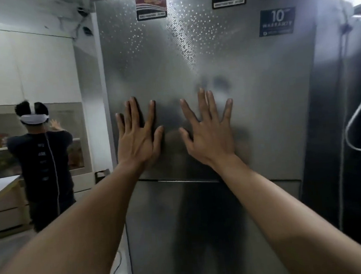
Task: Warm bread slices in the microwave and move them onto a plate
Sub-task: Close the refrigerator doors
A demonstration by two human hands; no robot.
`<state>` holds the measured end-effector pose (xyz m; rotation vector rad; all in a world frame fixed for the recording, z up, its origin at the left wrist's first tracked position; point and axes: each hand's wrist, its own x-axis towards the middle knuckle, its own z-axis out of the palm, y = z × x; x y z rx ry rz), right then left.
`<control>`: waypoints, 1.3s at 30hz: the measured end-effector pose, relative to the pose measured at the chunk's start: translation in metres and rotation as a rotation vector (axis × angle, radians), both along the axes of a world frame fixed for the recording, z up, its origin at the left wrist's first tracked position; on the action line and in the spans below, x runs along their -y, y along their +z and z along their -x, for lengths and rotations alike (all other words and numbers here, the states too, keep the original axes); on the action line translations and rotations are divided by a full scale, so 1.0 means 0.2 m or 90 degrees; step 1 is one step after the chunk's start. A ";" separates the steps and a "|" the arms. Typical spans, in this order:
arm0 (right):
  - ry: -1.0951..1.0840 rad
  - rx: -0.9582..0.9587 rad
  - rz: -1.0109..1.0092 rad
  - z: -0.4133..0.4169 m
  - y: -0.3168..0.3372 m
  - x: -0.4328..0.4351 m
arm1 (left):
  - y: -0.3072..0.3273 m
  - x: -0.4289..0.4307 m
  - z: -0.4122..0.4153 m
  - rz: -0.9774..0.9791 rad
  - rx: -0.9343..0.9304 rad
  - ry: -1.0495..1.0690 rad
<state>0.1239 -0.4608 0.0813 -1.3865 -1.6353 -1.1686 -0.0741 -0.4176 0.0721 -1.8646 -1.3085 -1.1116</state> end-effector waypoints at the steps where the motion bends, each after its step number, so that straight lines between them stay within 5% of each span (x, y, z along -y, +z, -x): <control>1: -0.018 -0.002 0.007 0.01 0.00 -0.02 | 0.00 -0.04 0.00 0.003 -0.002 -0.019; 11: -0.233 -0.155 0.118 -0.04 0.07 -0.05 | -0.05 -0.37 -0.14 0.023 0.012 -0.201; 39: -0.551 -0.192 0.137 -0.16 -0.01 -0.44 | -0.08 -1.14 -0.67 0.092 -0.031 -0.572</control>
